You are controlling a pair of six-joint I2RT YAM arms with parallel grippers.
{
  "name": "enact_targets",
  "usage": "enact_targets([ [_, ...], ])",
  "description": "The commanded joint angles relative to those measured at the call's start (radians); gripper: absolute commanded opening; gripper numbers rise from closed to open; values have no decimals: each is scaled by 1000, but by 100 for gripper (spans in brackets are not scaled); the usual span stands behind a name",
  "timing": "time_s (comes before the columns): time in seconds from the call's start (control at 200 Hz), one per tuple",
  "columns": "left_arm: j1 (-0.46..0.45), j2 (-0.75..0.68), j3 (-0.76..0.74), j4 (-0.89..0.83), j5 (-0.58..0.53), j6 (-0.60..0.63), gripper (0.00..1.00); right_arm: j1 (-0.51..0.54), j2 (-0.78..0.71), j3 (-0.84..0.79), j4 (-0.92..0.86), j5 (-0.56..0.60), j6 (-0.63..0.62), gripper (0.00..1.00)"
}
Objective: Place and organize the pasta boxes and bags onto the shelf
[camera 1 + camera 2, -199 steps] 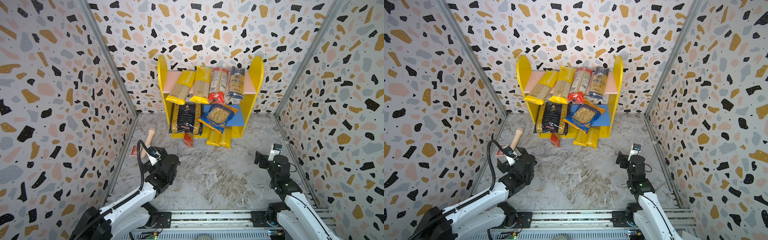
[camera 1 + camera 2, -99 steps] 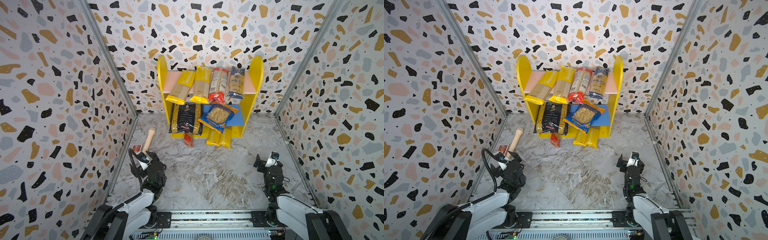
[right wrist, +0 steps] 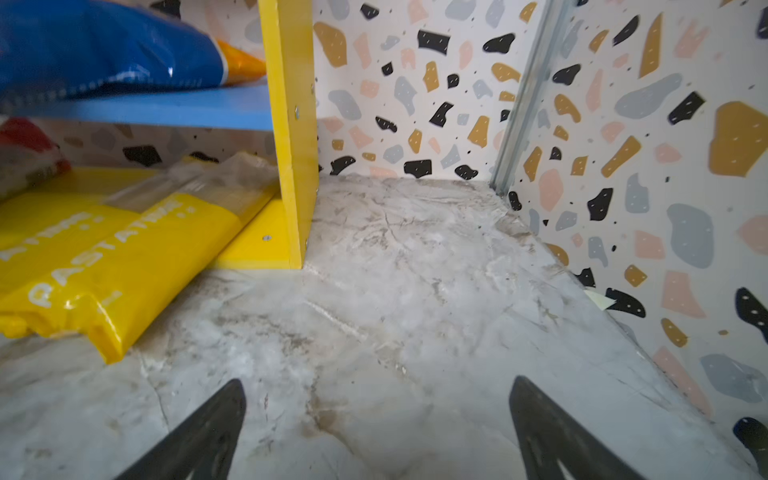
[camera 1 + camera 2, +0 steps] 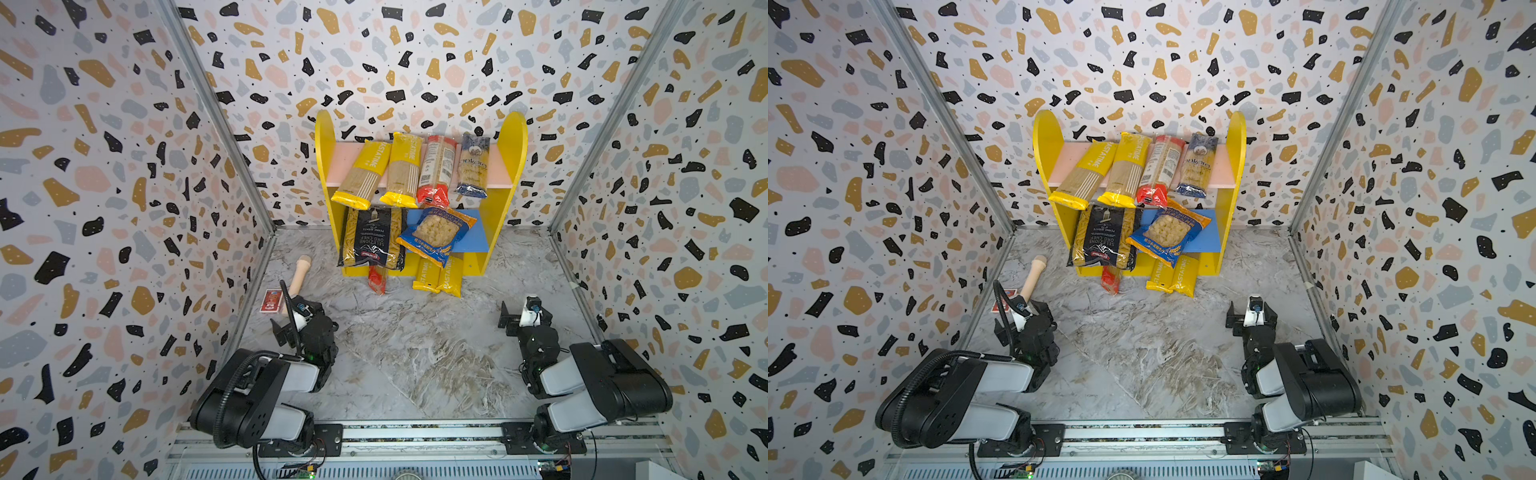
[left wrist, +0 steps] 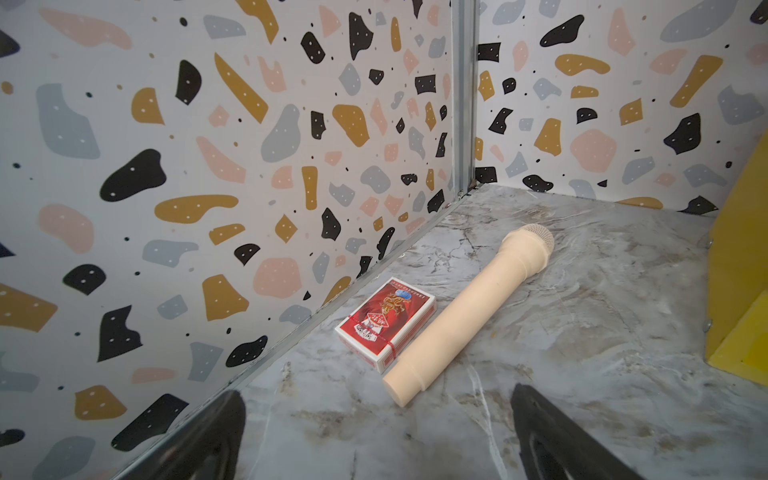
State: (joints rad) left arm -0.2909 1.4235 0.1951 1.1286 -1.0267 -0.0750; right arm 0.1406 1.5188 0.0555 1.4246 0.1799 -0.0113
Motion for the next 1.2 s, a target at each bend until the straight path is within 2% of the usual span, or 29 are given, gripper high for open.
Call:
enact_targets([
  [0.0, 6, 33, 58, 46, 57, 53, 100, -38, -42, 98, -84, -126, -23, 99],
  [0.04, 19, 41, 75, 18, 79, 46, 100, -54, -30, 135, -152, -171, -25, 99],
  [0.11, 38, 35, 86, -19, 129, 34, 100, -60, -32, 144, -169, -191, -25, 99],
  [0.24, 52, 10, 33, 53, 209, 46, 99, -65, -30, 141, -163, -200, -26, 99],
  [0.34, 54, 1, 31, 42, 217, 43, 97, -73, -25, 159, -191, -211, -16, 99],
  [0.355, 54, 0, 27, 46, 214, 42, 100, -76, -25, 160, -193, -213, -15, 99],
  [0.666, 61, -5, 1, 90, 217, 37, 100, -76, -25, 159, -190, -215, -15, 99],
  [0.821, 89, 6, 17, 66, 386, 72, 99, -78, -26, 159, -190, -215, -15, 99],
  [0.896, 124, 36, -26, 158, 513, 73, 100, -77, -27, 159, -190, -215, -16, 99],
  [0.941, 125, 73, -37, 242, 517, 89, 100, -76, -27, 160, -195, -210, -17, 99],
  [1.031, 129, 37, -5, 112, 527, 82, 100, -73, -26, 164, -200, -185, -10, 99],
  [1.101, 130, 48, -19, 164, 516, 81, 100, -72, -25, 165, -200, -183, -9, 99],
  [1.196, 130, 33, -11, 128, 435, 47, 100, -74, -27, 164, -200, -183, -8, 99],
])
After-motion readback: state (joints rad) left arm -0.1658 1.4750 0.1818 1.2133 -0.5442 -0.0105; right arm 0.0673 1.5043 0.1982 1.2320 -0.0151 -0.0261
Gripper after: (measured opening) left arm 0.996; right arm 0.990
